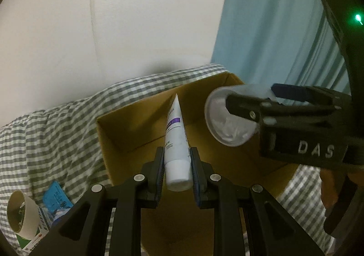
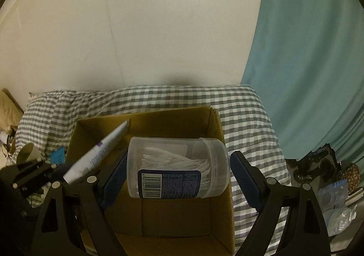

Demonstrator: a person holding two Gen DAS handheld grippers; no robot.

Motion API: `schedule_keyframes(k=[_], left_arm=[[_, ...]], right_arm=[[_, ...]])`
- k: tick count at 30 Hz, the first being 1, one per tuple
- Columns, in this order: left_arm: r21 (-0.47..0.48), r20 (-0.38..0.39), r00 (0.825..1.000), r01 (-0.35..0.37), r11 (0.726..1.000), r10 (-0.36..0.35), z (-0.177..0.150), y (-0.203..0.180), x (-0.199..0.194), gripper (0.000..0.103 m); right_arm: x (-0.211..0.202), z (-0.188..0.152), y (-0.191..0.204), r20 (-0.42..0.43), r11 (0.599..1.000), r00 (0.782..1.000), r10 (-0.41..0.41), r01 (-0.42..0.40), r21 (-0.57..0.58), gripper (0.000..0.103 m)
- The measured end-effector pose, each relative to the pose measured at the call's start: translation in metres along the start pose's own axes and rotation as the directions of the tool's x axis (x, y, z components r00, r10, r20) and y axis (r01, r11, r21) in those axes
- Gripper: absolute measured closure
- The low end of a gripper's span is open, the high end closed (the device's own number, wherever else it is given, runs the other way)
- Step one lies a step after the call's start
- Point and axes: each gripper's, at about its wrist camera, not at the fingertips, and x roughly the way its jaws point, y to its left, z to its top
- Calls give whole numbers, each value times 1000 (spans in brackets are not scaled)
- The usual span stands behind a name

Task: Organize objects
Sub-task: 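Carry the jar and tube over the cardboard box and release both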

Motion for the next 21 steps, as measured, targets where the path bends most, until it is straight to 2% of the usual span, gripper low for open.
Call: schedule_keyframes(k=[2,3,4,6,9,14,18,21], left_arm=[[2,4,1000,11,1000,-11,2,1,-5,78],[9,7,1000,16,1000,-16,3,1,-10,71],[16,14,1000,16,1000,-16,5,2,-16,55],[29,39,999,-1,1000,0,6,3,-30,34],[39,75,997,-21,999,18,11,5,-58,31],[-13,121,990,-77,997,78,14,27,-111,28],[-34,180,971,-150,988,154,9,46,-166,28],[-58,205,957,-198,978,206,0,70,-204,25]], right_arm=[[-6,4,-3,11,1000,1000,7,-7,4,15],[-9,6,-3,21,1000,1000,7,-7,9,15],[-14,7,-4,28,1000,1000,4,-4,12,15],[-21,8,-4,46,1000,999,-11,11,10,9],[-45,14,-5,105,999,994,-42,42,10,6],[-103,24,5,195,997,978,-75,74,15,6],[-158,23,28,287,997,955,-79,82,1,0],[-192,15,57,339,996,938,-68,85,-35,0]])
